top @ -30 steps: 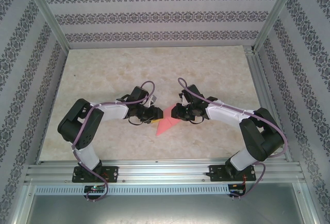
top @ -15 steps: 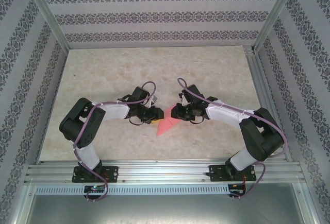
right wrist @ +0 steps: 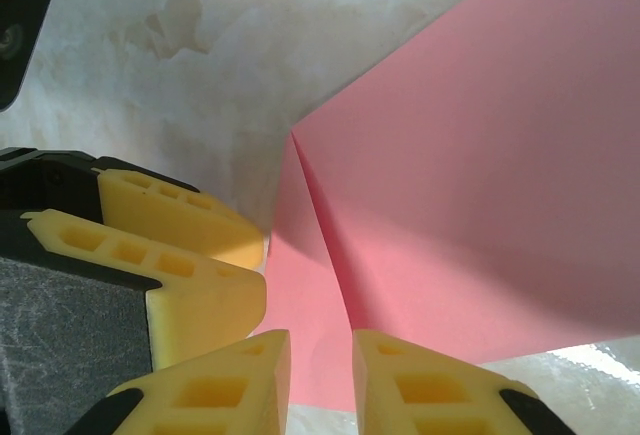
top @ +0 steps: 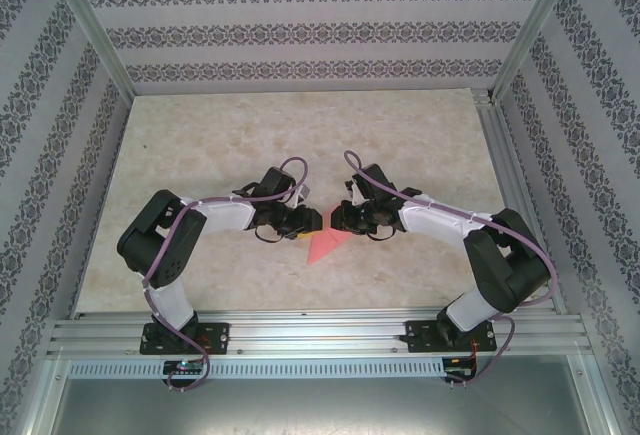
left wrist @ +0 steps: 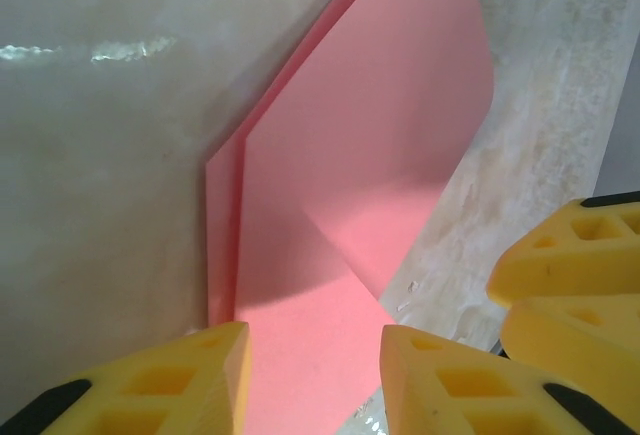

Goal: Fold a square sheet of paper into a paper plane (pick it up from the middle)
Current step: Fourth fold the wing at the center of the table.

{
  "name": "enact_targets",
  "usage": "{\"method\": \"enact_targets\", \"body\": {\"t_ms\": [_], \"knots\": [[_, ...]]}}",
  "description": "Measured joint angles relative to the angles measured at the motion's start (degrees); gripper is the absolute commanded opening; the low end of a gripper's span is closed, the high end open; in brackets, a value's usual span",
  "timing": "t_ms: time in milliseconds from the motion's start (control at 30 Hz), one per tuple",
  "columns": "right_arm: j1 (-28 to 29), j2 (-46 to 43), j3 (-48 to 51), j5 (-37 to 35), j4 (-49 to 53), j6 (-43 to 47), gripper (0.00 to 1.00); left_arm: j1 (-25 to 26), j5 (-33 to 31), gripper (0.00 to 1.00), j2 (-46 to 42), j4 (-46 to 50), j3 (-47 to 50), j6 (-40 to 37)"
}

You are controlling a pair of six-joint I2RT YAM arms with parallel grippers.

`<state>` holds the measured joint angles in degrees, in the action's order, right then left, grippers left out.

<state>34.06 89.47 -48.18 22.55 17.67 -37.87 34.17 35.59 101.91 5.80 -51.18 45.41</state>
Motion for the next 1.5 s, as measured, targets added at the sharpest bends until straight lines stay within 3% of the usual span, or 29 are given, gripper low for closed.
{"method": "enact_targets", "body": {"t_ms": [800, 1067, 1500], "knots": [[0.72, 3.54, 0.63, 0.74, -3.13, -0.15, 0.21, 0.02, -0.07, 0.38, 1.51, 0.70, -0.20, -0.33], [0.72, 3.54, 0.68, 1.11, -3.15, -0.15, 0.21, 0.07, 0.20, 0.24, 1.51, 0.87, -0.66, -0.39], [0.70, 1.20, -2.49, -1.95, 3.17, -0.17, 0.35, 1.62, -0.11, 0.10, 1.36, 0.87, -0.61, -3.10]]}}
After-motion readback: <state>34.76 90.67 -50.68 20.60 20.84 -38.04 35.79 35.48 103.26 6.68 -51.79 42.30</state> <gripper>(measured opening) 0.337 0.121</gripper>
